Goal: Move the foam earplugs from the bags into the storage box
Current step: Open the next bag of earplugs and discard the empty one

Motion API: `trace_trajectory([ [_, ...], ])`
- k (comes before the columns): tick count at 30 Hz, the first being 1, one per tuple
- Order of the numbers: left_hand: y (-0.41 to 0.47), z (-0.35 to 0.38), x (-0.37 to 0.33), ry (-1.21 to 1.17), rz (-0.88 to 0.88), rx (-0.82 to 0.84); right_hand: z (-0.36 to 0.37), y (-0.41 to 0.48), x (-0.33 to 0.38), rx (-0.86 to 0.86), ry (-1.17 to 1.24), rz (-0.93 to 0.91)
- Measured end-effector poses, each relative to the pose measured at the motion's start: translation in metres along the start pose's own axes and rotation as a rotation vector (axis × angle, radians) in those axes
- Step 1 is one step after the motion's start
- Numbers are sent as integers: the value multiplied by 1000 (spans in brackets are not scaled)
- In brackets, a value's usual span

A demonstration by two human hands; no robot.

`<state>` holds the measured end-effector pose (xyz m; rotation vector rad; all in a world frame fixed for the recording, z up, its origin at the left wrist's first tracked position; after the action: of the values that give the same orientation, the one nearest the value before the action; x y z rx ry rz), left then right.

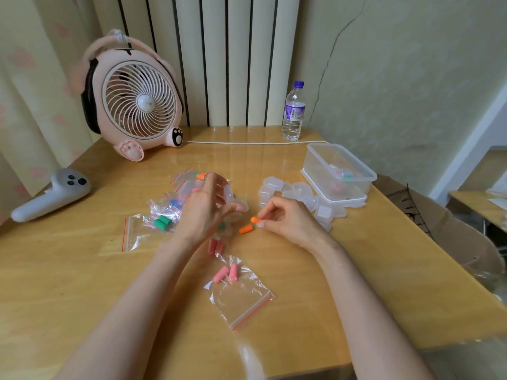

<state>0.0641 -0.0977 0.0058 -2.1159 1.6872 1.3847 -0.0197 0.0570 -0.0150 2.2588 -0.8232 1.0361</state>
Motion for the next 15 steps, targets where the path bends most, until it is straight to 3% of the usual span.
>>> trace_trajectory([
  [5,0,-5,-1,-4,-2,-94,28,0,10,22,-187,-137],
  [11,1,2,1,-66,-2,-23,37,1,17,-5,-298,-218],
  [15,2,2,2,-108,-14,-11,23,4,12,-70,-169,-153],
])
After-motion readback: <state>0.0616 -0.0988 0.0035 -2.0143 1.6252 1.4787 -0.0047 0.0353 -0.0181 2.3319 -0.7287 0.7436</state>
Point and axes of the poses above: each hand's wrist, its own y-axis towards the middle knuckle, its own z-axis out of the palm, x = y × z, the point moved 6 cm from there along y, towards the middle knuckle, and after that the axes turned 2 degrees about -z, right-handed, at the moved point
